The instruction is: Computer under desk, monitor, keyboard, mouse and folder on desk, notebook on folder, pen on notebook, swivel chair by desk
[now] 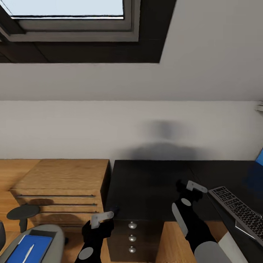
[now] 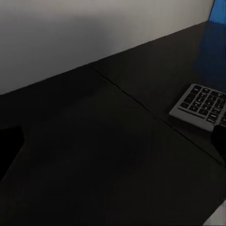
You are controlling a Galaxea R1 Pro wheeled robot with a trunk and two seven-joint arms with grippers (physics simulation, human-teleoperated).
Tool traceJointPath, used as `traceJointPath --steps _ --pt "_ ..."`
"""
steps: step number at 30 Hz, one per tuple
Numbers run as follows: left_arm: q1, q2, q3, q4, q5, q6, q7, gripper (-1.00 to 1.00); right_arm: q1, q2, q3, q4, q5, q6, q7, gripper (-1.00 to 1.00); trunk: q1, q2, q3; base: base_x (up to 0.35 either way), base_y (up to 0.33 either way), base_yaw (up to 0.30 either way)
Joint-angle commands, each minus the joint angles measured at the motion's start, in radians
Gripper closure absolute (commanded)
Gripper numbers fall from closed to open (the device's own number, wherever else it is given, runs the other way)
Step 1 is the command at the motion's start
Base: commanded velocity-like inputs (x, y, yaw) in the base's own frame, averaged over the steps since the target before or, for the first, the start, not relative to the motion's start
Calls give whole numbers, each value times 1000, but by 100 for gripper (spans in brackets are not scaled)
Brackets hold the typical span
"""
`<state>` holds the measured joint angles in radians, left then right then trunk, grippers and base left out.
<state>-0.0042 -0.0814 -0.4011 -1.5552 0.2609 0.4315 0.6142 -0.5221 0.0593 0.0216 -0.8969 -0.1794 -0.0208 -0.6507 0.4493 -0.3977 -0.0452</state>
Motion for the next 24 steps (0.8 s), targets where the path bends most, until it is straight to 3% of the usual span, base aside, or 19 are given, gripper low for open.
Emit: traceJointPath --steps 1,9,24 --pt "0 0 -1 -2 8 3 7 -100 -1 -1 2 0 -13 -2 -2 -100 1 -2 -3 0 0 -254" --pt "0 0 -1 -2 8 3 7 -100 -1 -27 -8 1 -59 -4 7 -100 1 -2 -11 0 0 -244" --pt "0 0 -1 -2 8 3 7 -100 -1 -45 -9 1 -75 -6 9 -100 1 -2 -28 0 0 -236"
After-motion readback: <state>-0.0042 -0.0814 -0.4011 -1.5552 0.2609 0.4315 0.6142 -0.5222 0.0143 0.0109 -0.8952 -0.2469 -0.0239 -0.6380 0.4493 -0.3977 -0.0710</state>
